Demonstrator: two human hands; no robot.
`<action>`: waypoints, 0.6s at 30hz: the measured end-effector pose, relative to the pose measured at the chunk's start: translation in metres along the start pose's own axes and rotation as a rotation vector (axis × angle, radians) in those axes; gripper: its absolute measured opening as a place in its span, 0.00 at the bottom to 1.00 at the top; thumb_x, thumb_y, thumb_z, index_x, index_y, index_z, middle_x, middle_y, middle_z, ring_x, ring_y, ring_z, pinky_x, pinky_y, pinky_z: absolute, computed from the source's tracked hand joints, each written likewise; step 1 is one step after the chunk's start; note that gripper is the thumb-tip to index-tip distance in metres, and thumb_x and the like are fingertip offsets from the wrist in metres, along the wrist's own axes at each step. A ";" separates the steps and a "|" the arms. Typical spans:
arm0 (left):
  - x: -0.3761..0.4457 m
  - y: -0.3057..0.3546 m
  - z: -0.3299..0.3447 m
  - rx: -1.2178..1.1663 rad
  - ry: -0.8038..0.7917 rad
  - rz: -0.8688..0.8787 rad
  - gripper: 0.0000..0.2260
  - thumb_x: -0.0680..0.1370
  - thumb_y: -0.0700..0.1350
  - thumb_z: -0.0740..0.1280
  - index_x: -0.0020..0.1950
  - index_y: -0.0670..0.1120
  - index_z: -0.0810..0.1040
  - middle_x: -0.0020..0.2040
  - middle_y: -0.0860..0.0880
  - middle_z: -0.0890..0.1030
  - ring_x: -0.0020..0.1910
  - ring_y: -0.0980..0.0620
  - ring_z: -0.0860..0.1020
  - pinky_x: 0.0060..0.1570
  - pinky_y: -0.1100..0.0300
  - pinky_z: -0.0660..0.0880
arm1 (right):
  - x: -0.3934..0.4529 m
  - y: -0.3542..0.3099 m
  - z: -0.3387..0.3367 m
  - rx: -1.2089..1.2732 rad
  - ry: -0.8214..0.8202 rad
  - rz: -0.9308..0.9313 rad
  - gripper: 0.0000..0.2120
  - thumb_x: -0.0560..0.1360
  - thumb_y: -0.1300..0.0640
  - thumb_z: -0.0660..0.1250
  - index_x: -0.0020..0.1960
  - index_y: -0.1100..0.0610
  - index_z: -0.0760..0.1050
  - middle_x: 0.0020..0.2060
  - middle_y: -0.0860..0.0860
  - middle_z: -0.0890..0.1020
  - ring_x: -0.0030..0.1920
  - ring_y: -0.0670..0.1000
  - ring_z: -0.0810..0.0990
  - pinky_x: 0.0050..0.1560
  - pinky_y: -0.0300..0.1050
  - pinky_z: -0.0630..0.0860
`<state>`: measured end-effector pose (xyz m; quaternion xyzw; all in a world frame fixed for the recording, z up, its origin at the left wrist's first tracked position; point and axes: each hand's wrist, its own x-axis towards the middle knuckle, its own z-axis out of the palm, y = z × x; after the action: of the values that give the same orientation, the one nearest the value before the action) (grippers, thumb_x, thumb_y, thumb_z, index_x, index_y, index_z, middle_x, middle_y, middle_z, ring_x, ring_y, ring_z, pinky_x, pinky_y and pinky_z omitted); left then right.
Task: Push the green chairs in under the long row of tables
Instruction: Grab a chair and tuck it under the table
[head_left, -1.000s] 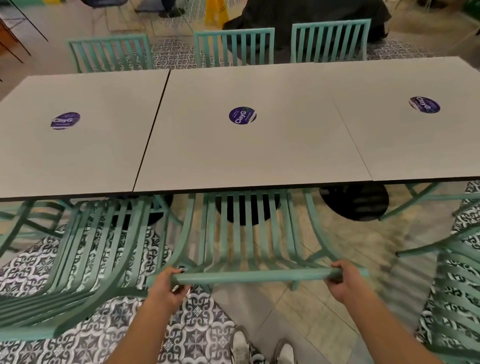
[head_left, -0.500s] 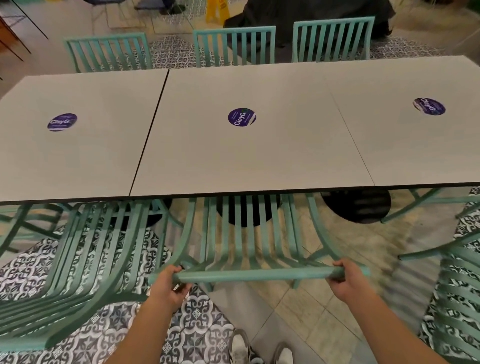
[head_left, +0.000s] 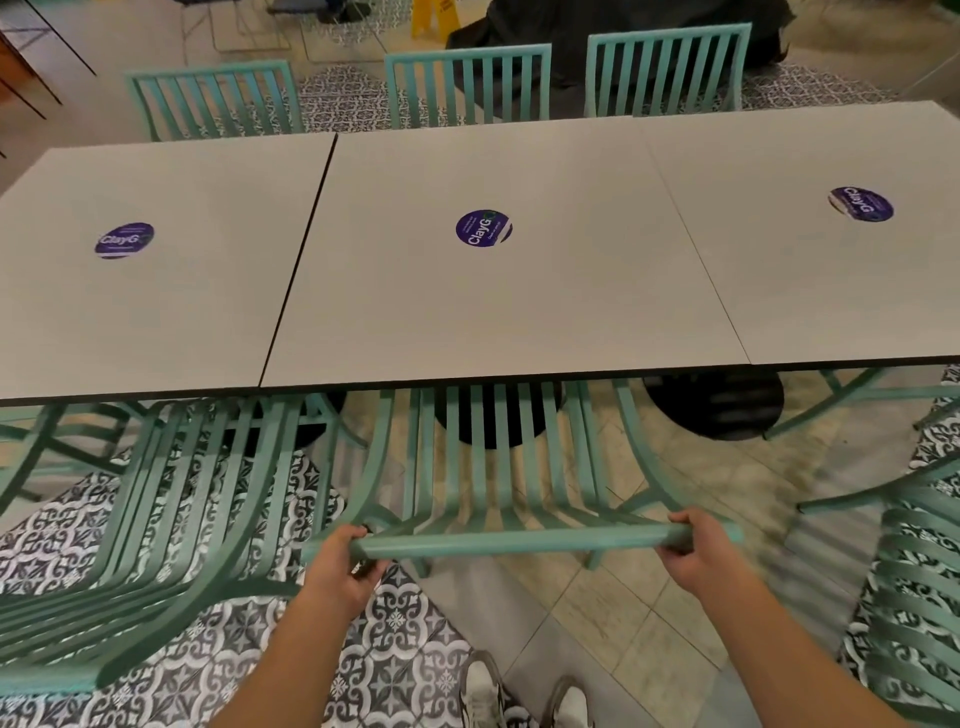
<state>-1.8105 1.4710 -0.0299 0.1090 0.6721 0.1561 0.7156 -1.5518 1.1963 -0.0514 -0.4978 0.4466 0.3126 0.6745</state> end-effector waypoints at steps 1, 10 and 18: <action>0.000 0.000 0.000 0.000 -0.001 0.002 0.04 0.78 0.36 0.65 0.50 0.40 0.71 0.50 0.37 0.72 0.54 0.39 0.74 0.54 0.48 0.76 | 0.001 0.000 -0.001 -0.002 -0.001 -0.004 0.10 0.74 0.69 0.60 0.53 0.61 0.66 0.47 0.59 0.70 0.44 0.57 0.73 0.51 0.46 0.74; 0.003 0.001 -0.002 0.026 0.004 -0.014 0.05 0.77 0.37 0.65 0.51 0.41 0.71 0.51 0.37 0.73 0.46 0.39 0.76 0.50 0.48 0.77 | 0.000 0.002 0.000 0.010 0.015 -0.006 0.06 0.74 0.69 0.59 0.45 0.61 0.65 0.45 0.58 0.70 0.43 0.57 0.73 0.51 0.46 0.73; 0.006 0.000 -0.005 0.035 -0.015 0.006 0.14 0.77 0.36 0.65 0.63 0.40 0.70 0.55 0.36 0.73 0.48 0.39 0.76 0.53 0.49 0.77 | -0.006 0.004 0.000 0.055 -0.004 0.003 0.06 0.74 0.70 0.60 0.45 0.60 0.65 0.46 0.58 0.71 0.45 0.57 0.74 0.54 0.48 0.74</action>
<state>-1.8149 1.4733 -0.0358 0.1246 0.6691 0.1456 0.7180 -1.5577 1.1973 -0.0472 -0.4777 0.4543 0.3021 0.6886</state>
